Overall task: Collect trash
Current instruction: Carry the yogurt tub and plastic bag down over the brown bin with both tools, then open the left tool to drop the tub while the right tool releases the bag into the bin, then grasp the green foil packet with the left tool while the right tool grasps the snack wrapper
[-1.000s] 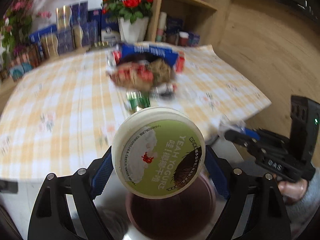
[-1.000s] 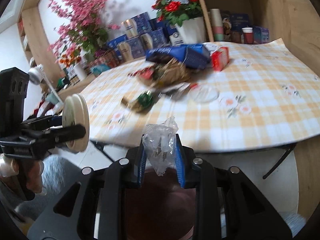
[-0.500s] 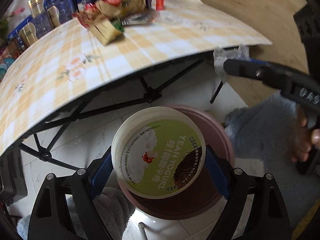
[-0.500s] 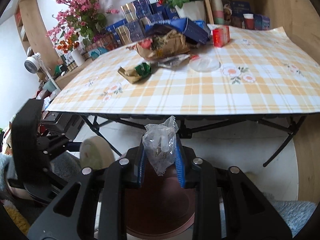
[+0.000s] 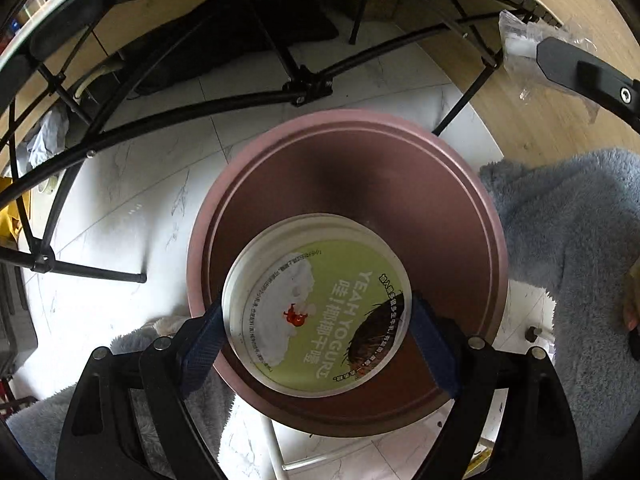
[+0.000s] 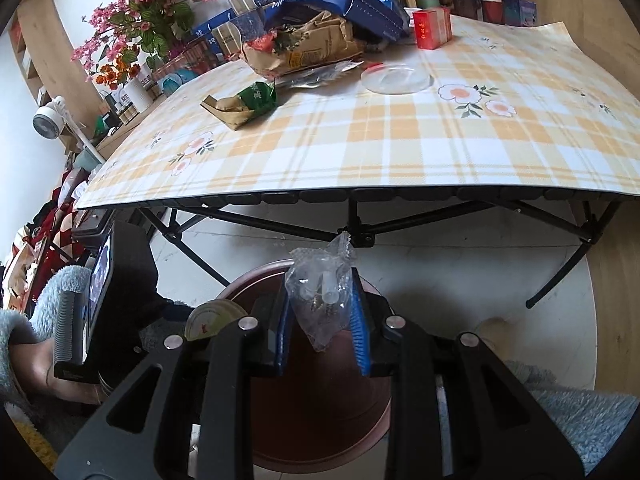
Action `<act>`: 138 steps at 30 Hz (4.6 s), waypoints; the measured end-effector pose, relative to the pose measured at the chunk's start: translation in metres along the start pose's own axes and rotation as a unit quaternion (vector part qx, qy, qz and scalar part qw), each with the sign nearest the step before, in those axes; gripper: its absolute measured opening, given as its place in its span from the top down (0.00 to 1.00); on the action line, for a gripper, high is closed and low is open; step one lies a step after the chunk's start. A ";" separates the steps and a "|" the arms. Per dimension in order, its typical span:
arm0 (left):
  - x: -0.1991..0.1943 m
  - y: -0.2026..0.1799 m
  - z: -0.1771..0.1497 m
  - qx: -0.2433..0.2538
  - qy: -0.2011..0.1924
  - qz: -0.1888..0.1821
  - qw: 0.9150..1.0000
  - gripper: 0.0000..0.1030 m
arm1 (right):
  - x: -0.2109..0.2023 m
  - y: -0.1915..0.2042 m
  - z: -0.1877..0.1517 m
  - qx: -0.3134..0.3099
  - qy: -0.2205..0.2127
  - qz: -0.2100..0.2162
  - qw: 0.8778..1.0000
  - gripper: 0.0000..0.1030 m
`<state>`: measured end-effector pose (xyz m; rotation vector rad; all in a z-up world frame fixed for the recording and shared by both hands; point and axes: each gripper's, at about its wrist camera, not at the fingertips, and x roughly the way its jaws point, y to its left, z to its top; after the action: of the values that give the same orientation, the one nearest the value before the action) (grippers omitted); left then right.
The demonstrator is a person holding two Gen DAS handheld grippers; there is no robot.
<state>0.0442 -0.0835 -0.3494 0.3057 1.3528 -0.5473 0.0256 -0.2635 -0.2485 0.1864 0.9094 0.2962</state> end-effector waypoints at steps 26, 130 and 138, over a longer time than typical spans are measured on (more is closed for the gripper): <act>0.002 0.002 0.004 -0.010 0.000 -0.007 1.000 0.17 | 0.006 0.003 -0.002 -0.006 0.013 -0.005 1.000 0.73; -0.183 0.065 0.078 -0.102 -0.286 0.041 0.952 0.06 | -0.034 -0.008 0.055 0.003 -0.105 -0.087 0.991 0.06; -0.137 0.080 0.155 -0.146 -0.193 -0.038 0.970 0.22 | -0.041 -0.037 0.085 0.037 -0.109 -0.087 0.990 0.06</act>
<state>0.2000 -0.0691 -0.1930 -0.0918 1.0482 -0.4360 0.0761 -0.3150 -0.1768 0.2034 0.7152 0.0782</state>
